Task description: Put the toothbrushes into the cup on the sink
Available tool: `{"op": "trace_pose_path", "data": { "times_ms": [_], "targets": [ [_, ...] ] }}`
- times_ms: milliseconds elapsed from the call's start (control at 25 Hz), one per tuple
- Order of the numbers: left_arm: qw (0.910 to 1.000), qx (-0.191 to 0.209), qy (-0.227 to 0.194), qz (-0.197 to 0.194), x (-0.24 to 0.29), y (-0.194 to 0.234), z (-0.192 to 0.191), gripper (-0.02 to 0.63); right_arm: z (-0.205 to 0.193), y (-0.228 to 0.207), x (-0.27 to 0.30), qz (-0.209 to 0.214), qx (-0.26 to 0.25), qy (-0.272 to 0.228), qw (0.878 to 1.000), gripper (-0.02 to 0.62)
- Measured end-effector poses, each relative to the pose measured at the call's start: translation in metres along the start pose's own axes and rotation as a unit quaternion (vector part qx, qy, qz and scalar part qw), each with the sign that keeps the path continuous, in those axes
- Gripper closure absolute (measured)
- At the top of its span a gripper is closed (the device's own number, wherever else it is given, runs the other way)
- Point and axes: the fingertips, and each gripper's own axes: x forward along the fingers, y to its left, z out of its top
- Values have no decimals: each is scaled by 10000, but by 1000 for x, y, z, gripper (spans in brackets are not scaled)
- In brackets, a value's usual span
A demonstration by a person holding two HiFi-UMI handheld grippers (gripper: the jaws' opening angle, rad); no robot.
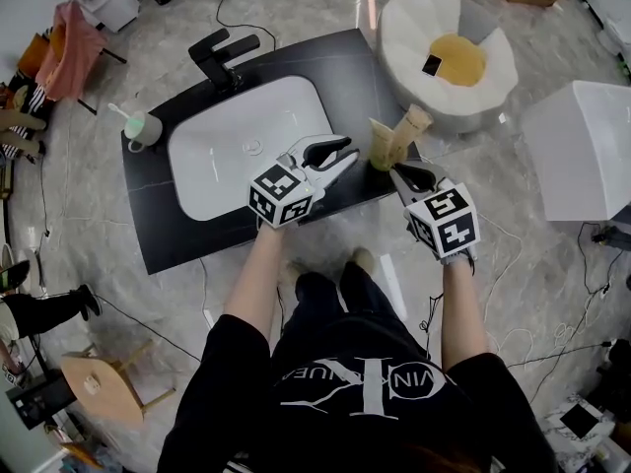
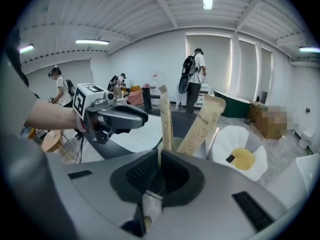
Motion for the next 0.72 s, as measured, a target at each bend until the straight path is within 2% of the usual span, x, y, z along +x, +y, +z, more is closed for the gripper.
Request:
{"op": "trace_pose_path", "data": {
  "times_ms": [120,280,400,560,720],
  "targets": [
    [9983,134,-284,488,-15,7,11,555,2,-1,-5,-21,-1,-133,9999,566],
    [9930,177,-587,1010,-33,10,24,588,7,-2,-16,75,193,-537,9983,568],
    [9884,140,-722,1327,-45,9,29,594,10,-4,-22,128,280,-811,9962,568],
    [9814,29,-712,1782,-61,10,26,594,12,-1,-28,114,127,-997,9949,568],
    [9730,-107,-887,2130,-79,10,24,594,12,-3,-34,60,76,-1189,9929,568]
  ]
}}
